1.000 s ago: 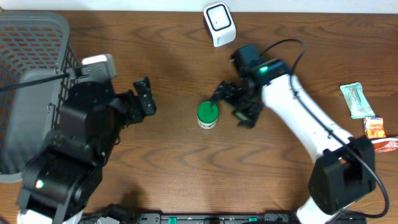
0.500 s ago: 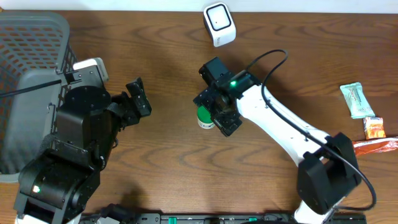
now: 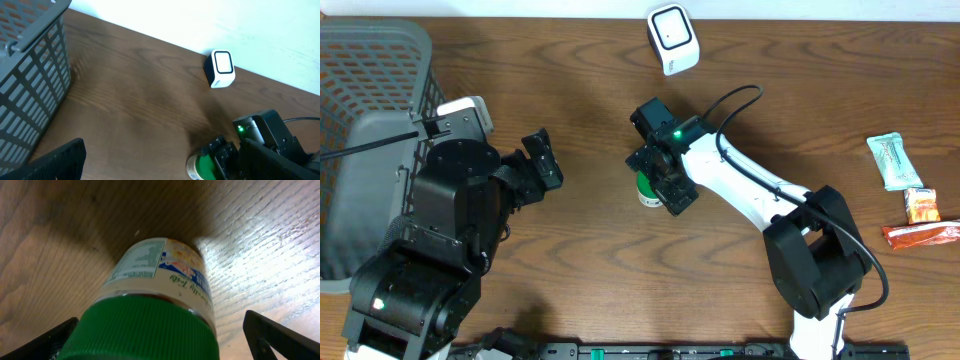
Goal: Scan the item barcode
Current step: 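Lift the jar and carry it up toward the white scanner, then hold the jar's label in front of the white scanner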
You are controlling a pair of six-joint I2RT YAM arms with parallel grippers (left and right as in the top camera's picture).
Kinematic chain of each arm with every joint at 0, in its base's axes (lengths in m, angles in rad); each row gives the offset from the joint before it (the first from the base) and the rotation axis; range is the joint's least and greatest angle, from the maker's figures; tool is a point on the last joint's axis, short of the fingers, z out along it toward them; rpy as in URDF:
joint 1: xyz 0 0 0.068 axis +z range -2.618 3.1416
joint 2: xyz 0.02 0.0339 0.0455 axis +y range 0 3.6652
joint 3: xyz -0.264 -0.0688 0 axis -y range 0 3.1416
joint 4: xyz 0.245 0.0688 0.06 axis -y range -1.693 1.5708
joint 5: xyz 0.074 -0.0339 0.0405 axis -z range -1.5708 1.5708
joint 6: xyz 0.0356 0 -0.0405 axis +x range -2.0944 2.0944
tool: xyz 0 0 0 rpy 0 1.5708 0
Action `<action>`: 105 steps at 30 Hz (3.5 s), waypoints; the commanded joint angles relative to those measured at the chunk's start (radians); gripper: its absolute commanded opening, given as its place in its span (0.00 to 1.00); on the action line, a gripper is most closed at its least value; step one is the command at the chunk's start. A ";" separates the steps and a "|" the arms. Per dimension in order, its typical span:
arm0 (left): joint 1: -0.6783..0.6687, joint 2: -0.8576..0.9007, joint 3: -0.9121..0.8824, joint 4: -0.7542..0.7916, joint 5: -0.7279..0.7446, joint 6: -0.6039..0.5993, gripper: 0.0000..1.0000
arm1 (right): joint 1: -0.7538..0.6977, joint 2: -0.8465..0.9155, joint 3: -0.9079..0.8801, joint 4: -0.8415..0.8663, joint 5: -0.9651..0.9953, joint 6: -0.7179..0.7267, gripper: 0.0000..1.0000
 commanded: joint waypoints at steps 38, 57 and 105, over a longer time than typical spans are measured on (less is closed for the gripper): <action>0.006 -0.001 0.015 -0.116 -0.020 -0.005 0.98 | -0.196 0.053 0.051 -0.143 -0.274 -0.673 0.51; 0.006 -0.001 0.015 -0.116 -0.020 -0.005 0.98 | -0.258 -0.274 0.053 -0.232 -0.028 -0.849 0.54; 0.006 -0.001 0.015 -0.116 -0.020 -0.005 0.98 | -0.260 0.020 0.051 1.057 0.376 -1.352 0.53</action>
